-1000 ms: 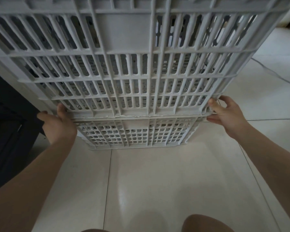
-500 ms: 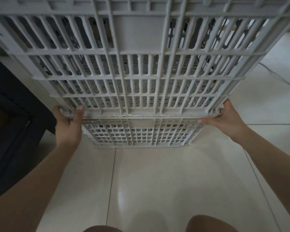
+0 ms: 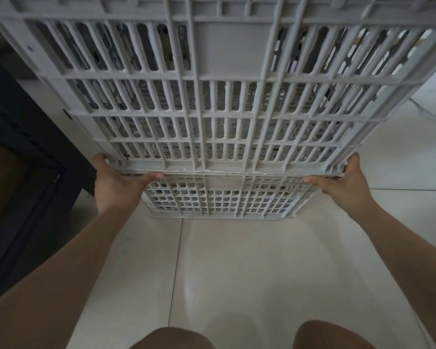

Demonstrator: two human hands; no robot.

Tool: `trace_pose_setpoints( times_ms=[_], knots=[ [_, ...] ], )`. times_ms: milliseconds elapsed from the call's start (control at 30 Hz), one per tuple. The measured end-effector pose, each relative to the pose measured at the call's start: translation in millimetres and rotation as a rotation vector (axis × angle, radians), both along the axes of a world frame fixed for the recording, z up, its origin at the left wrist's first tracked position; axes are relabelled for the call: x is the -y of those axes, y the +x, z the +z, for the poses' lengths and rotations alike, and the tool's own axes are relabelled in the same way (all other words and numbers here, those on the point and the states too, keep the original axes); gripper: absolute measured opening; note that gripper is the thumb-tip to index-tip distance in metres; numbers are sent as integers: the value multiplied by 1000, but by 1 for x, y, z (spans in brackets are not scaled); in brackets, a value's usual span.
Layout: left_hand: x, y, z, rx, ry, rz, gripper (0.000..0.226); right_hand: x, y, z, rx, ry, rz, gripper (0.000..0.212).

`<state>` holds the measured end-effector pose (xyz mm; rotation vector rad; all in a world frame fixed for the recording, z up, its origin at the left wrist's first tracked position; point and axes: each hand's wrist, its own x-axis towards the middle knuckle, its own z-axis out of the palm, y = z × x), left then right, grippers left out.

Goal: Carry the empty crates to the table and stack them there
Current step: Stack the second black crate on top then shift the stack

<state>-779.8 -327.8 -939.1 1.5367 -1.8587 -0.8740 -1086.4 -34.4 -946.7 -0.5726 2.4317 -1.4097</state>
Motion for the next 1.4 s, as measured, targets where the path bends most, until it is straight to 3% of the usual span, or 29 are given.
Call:
trace_pose_setpoints(
  times_ms=[233,300,367,433,600,733,1200,1400],
  knots=[
    [-2,-1,-2,-45,-39,0,117,3,14,-3,58,-59,22,81],
    [-4,-2,-5,-65,-41,-7,115,8,26,-8,70,-96,5,100],
    [-8,-4,-10,-90,-29,-14,112,18,34,-16,71,-86,-48,133],
    [-10,-6,-14,-119,6,-20,113,31,35,-20,109,-82,-122,146],
    [-7,-12,-18,-154,21,11,113,48,20,-22,200,-146,-181,147],
    [2,-29,-16,-209,48,11,113,57,5,-23,167,-125,-176,151],
    [55,-88,-5,-281,107,12,89,105,-46,-14,258,-94,-138,149],
    [62,-86,-10,-269,129,-4,99,105,-43,-8,263,24,-130,147]
  ],
)
